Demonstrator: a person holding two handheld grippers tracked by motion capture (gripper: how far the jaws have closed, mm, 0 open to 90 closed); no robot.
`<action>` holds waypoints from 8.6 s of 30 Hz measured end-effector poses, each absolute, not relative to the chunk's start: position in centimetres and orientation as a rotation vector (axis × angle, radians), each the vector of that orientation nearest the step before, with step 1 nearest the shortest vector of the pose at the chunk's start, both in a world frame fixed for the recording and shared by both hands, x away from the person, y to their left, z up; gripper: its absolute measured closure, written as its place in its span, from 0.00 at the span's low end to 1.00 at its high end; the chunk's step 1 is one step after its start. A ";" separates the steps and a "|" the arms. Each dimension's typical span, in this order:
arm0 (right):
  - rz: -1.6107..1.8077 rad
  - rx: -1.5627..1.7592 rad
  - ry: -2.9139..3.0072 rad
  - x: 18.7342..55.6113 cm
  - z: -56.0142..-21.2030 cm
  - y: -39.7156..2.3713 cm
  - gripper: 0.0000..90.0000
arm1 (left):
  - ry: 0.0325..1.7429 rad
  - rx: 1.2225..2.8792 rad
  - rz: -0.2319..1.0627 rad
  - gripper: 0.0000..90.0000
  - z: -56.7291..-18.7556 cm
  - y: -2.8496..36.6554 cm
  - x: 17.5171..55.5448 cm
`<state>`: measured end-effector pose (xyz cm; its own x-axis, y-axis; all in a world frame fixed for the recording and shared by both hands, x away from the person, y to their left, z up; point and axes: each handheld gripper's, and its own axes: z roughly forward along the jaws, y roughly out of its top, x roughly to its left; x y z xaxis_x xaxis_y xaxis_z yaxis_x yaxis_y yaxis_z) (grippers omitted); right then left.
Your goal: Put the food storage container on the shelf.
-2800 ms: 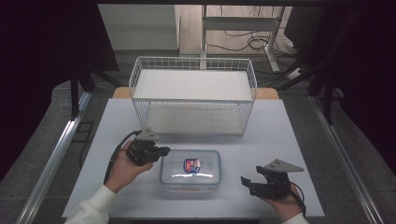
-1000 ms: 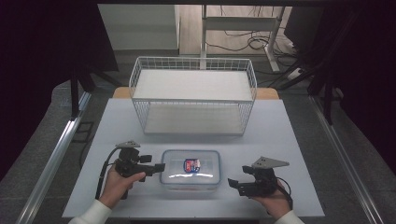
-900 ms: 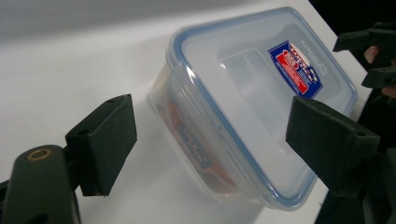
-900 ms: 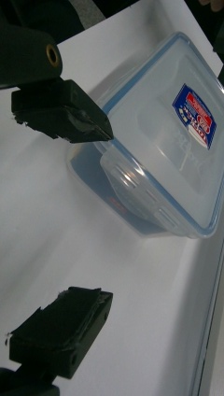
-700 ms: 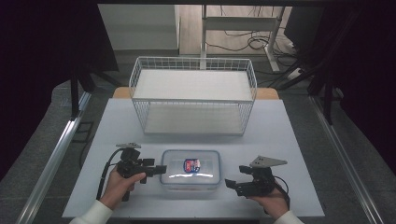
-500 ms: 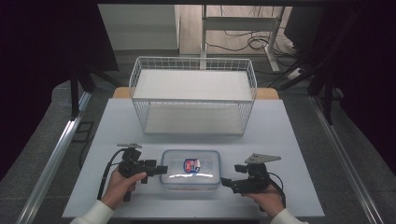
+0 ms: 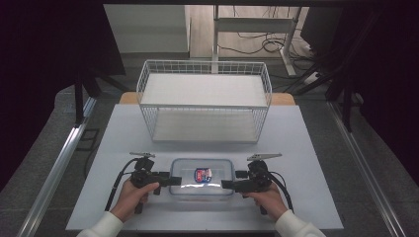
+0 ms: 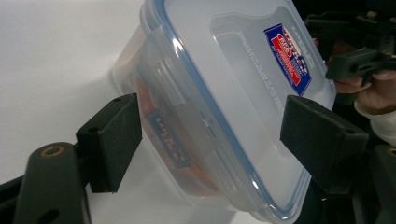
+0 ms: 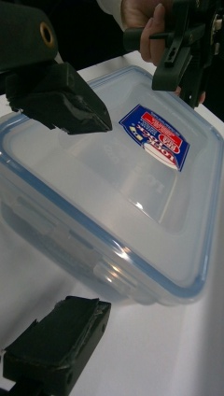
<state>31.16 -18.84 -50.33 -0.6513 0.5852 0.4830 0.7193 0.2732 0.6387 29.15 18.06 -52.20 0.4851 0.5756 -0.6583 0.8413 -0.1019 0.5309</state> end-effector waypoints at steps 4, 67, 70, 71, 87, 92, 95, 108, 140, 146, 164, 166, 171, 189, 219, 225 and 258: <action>-1.302 -1.237 -2.349 31.2 -50.5 -18.7 0.14 | 1.185 1.782 -0.377 0.28 -52.2 17.9 29.1; -1.410 -1.341 -2.212 29.5 -47.9 -20.1 0.52 | 1.138 1.773 -0.173 0.58 -48.5 18.3 26.2; -1.423 -1.332 -2.220 29.7 -47.7 -20.1 0.52 | 1.129 1.774 -0.162 0.58 -48.3 18.3 26.5; -1.427 -1.329 -2.221 29.8 -47.7 -20.1 0.52 | 1.125 1.775 -0.155 0.58 -48.3 18.3 26.6; -1.477 -1.303 -2.262 32.1 -46.7 -20.0 0.52 | 1.111 1.759 -0.142 0.58 -47.9 18.5 28.8; -1.502 -1.293 -2.281 32.8 -46.0 -19.8 0.53 | 1.096 1.757 -0.136 0.58 -47.5 18.7 29.7; -1.521 -1.292 -2.284 33.2 -45.6 -19.9 0.53 | 1.082 1.759 -0.129 0.58 -47.1 18.6 30.4; -1.550 -1.290 -2.287 36.1 -45.1 -19.8 0.53 | 1.063 1.762 -0.096 0.58 -46.4 18.7 33.4; -1.502 -1.434 -2.221 42.2 -47.9 -19.1 0.51 | 1.125 1.727 -0.154 0.57 -50.0 19.0 39.9; -1.506 -1.453 -2.191 42.6 -48.4 -19.2 0.51 | 1.124 1.718 -0.161 0.57 -50.2 18.9 40.2; -1.517 -1.609 -2.072 43.1 -49.1 -18.8 0.48 | 1.222 1.622 -0.207 0.57 -50.8 18.8 41.0; -1.520 -1.629 -2.057 43.1 -49.2 -18.7 0.47 | 1.224 1.617 -0.209 0.56 -50.8 18.8 41.1; -1.528 -1.663 -2.027 43.2 -49.4 -18.6 0.47 | 1.238 1.597 -0.220 0.56 -51.1 18.8 41.3; -1.525 -1.701 -2.054 43.2 -49.6 -18.0 0.39 | 1.266 1.572 -0.178 0.51 -51.1 18.4 41.4; -1.398 -1.093 -2.861 31.7 -47.3 -17.3 0.88 | 1.024 1.856 0.074 0.33 -47.9 19.5 27.3; -1.308 -1.017 -2.922 32.1 -48.8 -14.0 0.99 | 1.018 1.952 0.116 0.32 -48.6 19.1 25.1; -1.356 -1.323 -2.879 40.0 -51.3 -8.1 0.99 | 0.986 1.987 0.105 0.34 -49.1 19.3 24.9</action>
